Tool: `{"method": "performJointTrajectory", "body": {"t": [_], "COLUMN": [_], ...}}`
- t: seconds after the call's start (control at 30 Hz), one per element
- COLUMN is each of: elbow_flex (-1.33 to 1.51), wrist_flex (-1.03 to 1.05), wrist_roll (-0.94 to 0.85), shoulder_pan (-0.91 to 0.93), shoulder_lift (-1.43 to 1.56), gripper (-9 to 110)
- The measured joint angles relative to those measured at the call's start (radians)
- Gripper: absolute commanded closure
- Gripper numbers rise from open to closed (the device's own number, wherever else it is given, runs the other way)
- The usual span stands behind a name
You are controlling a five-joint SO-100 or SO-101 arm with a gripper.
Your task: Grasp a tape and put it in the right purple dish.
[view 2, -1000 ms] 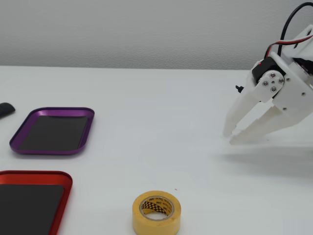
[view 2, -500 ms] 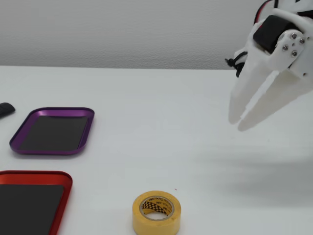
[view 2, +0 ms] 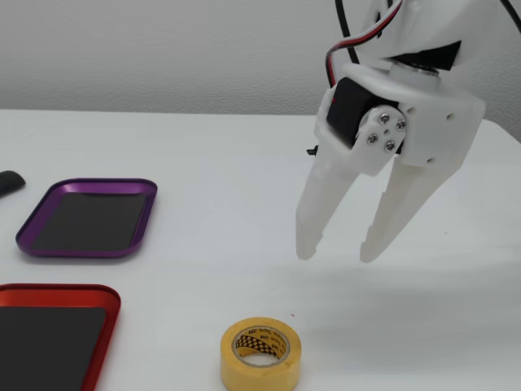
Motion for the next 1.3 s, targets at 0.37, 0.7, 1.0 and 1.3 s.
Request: {"method": "performJointTrajectory", "body": {"t": [0.37,0.7,1.0,1.3], "elbow_flex": [0.000,-0.006,-0.100,-0.106], "wrist_flex": [-0.098,-0.212,-0.222,-0.236], "wrist_roll": [0.000,0.000,0.000,-0.009], "shoulder_pan": [-0.138,-0.160,-0.160,-0.135], "shoulder_lift": [-0.077,-0.207,-0.305,-0.336], "gripper": [85,85,85,85]}}
